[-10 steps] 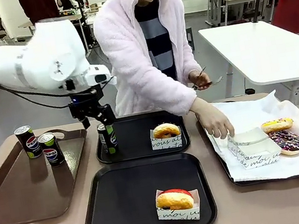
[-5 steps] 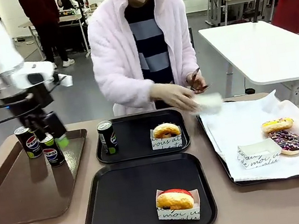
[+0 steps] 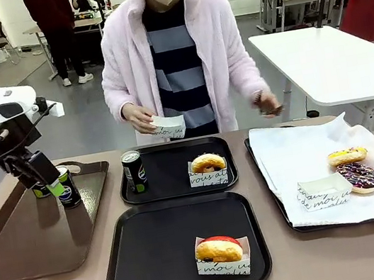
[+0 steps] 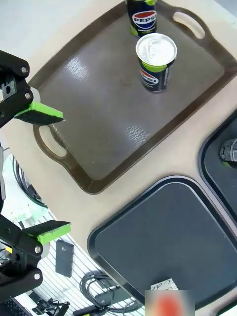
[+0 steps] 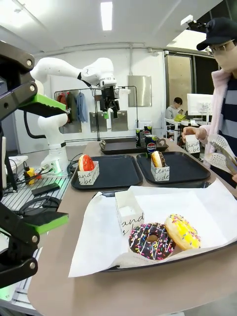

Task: Set up donuts and drinks on trays.
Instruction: Pick up one Pepsi coke from the Handle tray and place it on the Flat Tray without a Pepsi coke.

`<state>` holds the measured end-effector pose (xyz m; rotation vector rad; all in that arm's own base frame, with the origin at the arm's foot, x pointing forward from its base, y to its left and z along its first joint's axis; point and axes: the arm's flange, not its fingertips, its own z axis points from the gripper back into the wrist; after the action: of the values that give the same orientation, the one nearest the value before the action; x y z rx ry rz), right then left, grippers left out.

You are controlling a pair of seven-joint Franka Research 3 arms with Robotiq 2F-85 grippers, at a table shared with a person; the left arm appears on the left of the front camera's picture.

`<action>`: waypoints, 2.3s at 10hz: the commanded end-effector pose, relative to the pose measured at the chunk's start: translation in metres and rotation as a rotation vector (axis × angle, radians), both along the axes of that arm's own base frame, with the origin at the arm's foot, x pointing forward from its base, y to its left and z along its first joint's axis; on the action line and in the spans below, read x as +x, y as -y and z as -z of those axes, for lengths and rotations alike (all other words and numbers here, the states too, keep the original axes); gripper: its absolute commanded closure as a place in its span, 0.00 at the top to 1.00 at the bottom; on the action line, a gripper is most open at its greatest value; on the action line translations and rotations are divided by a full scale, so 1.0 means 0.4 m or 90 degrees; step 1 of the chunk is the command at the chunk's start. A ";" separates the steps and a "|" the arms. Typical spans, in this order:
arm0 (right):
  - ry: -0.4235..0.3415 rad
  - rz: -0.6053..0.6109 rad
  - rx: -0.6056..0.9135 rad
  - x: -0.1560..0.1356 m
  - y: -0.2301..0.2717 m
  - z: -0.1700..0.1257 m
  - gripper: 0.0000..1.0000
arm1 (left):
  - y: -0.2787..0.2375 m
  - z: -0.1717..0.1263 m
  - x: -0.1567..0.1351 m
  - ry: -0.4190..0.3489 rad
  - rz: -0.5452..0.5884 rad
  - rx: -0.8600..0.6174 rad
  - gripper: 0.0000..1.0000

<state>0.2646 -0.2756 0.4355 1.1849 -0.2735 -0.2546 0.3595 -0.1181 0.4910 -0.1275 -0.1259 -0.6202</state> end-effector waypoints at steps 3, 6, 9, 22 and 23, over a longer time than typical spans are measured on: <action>0.008 0.002 0.007 -0.001 0.003 -0.003 1.00 | 0.016 -0.004 0.016 -0.003 0.004 0.005 1.00; 0.008 0.002 0.007 -0.001 0.003 -0.003 1.00 | -0.017 -0.004 0.167 0.064 -0.156 0.053 1.00; 0.008 0.002 0.007 -0.001 0.003 -0.003 1.00 | -0.060 0.035 0.418 -0.030 -0.240 0.084 1.00; 0.008 0.002 0.007 -0.001 0.003 -0.003 1.00 | -0.066 0.135 0.358 -0.059 -0.281 0.017 1.00; 0.008 0.002 0.007 -0.001 0.003 -0.003 1.00 | -0.061 0.128 0.337 -0.058 -0.276 0.006 1.00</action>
<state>0.2637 -0.2763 0.4356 1.1844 -0.2751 -0.2572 0.5055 -0.0935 0.4396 -0.1187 -0.0374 -0.1676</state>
